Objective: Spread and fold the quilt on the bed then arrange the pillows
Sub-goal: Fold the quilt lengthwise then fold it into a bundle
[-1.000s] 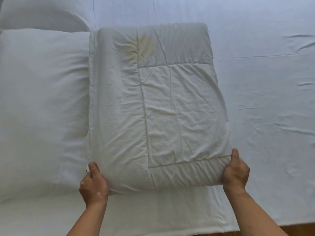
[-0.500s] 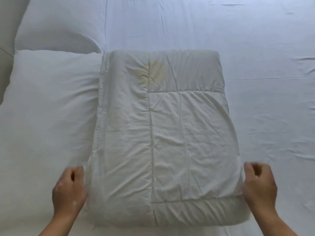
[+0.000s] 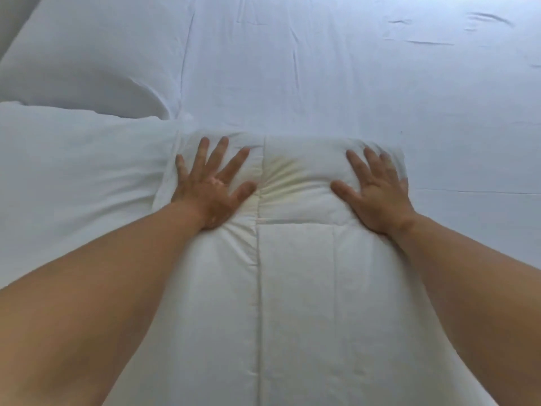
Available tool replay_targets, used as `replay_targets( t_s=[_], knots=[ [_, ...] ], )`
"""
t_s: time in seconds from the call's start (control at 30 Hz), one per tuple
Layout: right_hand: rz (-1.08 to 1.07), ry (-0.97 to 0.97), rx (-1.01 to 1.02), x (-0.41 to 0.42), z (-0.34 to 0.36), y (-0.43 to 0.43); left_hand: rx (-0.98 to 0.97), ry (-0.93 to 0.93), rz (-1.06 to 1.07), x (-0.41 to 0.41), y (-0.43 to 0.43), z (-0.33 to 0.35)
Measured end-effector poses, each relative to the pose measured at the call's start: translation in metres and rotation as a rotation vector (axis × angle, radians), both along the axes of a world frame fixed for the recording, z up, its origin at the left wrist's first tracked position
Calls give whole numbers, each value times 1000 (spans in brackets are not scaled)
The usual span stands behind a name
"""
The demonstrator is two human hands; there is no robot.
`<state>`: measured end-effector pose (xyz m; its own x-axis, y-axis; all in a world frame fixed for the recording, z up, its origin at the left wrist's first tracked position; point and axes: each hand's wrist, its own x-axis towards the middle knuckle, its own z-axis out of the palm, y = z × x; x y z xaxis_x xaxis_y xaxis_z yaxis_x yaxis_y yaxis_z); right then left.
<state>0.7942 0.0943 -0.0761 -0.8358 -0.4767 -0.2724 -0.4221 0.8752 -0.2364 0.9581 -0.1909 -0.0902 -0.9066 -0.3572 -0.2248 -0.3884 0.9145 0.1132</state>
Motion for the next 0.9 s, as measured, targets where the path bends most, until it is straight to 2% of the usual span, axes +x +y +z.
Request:
replay_targets(
  t_s=[0.2,0.37,0.5,0.73,0.9],
  knots=[
    [3,71,-175,-18,-78,-8,57,228,29,-16,-13,-79],
    [-8,111,-205,-25,-102,-11,47,300,22,-22,-19,-103],
    [-18,87,-137,-22,-92,-12,59,192,44,-23,-16,-88],
    [42,4,104,13,-42,-10,81,-64,77,12,2,-38],
    [-41,-37,-44,85,11,-14,291,-81,164,113,30,14]
  ],
)
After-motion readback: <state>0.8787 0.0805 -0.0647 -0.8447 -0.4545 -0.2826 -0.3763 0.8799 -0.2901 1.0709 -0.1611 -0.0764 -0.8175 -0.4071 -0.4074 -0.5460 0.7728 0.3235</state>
